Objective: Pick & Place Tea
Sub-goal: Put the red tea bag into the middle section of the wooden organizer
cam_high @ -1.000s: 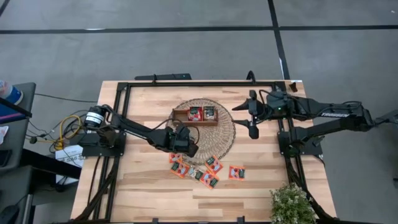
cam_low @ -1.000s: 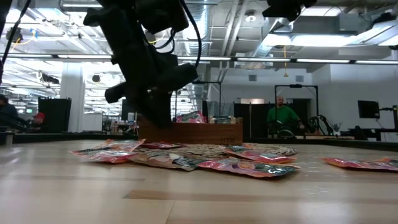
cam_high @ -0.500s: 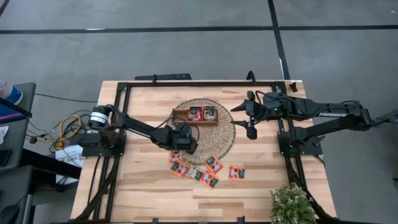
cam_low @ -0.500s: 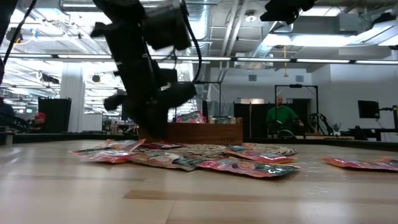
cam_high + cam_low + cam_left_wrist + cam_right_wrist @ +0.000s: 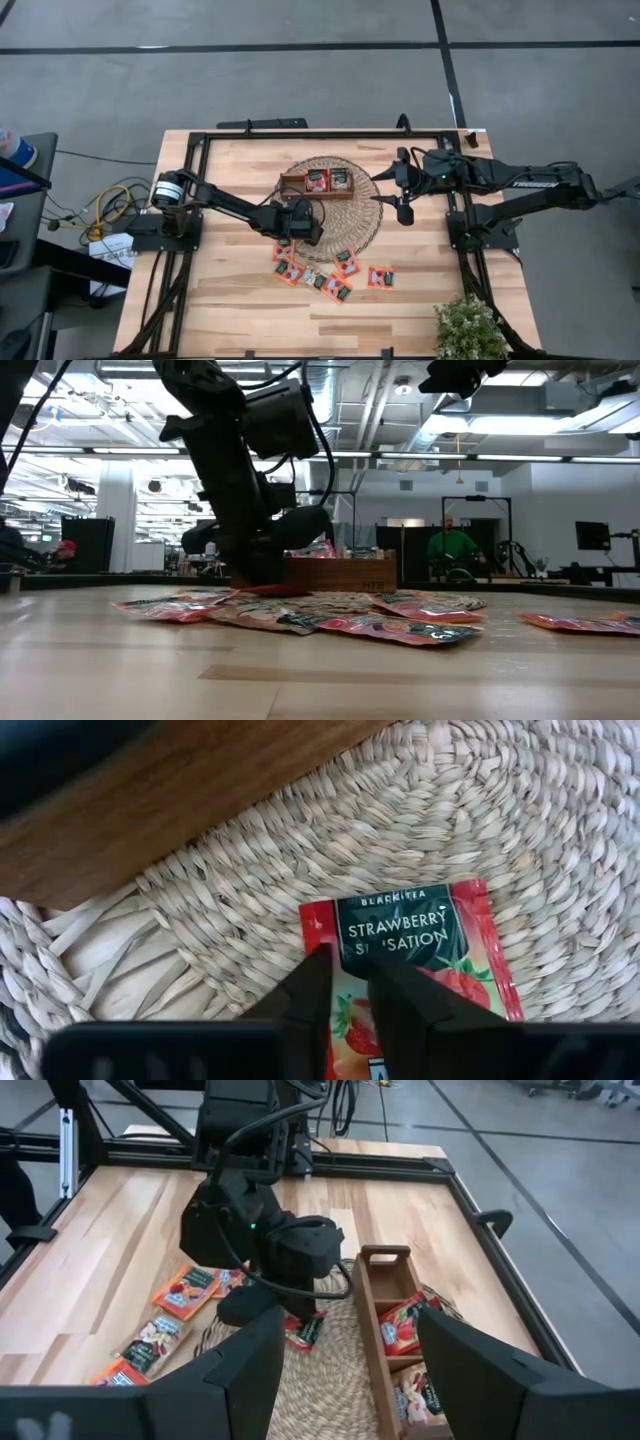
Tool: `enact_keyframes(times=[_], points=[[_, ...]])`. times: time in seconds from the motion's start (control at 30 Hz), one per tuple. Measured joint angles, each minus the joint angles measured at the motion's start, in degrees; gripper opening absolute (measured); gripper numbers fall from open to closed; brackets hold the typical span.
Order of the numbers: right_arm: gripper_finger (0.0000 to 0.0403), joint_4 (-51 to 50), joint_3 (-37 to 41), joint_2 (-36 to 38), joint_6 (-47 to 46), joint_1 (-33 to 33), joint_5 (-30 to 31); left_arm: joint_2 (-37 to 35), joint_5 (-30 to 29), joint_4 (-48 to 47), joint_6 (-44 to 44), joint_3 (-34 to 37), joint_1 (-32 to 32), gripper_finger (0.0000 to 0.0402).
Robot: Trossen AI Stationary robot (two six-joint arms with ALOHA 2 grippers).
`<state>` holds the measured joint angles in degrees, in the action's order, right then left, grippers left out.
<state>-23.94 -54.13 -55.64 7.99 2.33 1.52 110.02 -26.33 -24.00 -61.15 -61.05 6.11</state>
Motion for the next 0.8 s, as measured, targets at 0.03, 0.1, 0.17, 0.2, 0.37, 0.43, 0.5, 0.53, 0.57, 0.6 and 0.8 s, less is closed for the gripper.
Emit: enact_keyframes(times=[0.03, 0.1, 0.17, 0.2, 0.37, 0.43, 0.5, 0.53, 0.57, 0.6, 0.8], points=[[0.0224, 0.0, 0.0, 0.0, 0.0, 0.0, 0.0, 0.0, -0.4, 0.0, 0.0, -0.2, 0.3, 0.0036], [0.0224, 0.0, 0.0, 0.0, 0.0, 0.0, 0.0, 0.1, -1.0, -0.5, 0.0, -1.2, 1.1, 0.0012], [0.0224, 0.0, 0.0, 0.0, 0.0, 0.0, 0.0, 0.3, -0.6, -0.7, 0.7, -2.6, 1.8, 0.0005], [0.0224, 0.0, 0.0, 0.0, 0.0, 0.0, 0.0, 0.4, -0.2, -0.9, 1.5, -3.6, 2.3, 0.0003], [0.0224, 0.0, 0.0, 0.0, 0.0, 0.0, 0.1, 0.6, -1.0, -2.3, 6.5, -9.8, 5.1, 0.0], [0.0224, 0.0, 0.0, 0.0, 0.0, 0.0, 0.1, 0.6, -3.2, -3.8, 8.0, -12.2, 5.9, 0.0], [0.0224, 0.0, 0.0, 0.0, -0.3, 0.0, 0.1, 0.6, -5.7, -5.6, 9.6, -14.8, 6.7, 0.0], [0.0224, 0.0, 0.0, 0.0, -0.5, 0.0, 0.1, 0.6, -7.0, -6.5, 10.4, -16.3, 7.0, 0.0], [0.0224, 0.0, 0.0, 0.0, -0.7, 0.0, 0.1, 0.5, -8.4, -7.6, 11.2, -17.8, 7.5, 0.0], [0.0224, 0.0, 0.0, 0.0, -1.0, 0.0, 0.1, 0.4, -9.4, -8.9, 12.0, -19.1, 7.9, 0.0], [0.0224, -0.1, 0.0, 0.0, -2.0, -0.1, -0.1, 0.3, -4.0, -14.0, 12.0, -22.2, 8.6, 0.0]])
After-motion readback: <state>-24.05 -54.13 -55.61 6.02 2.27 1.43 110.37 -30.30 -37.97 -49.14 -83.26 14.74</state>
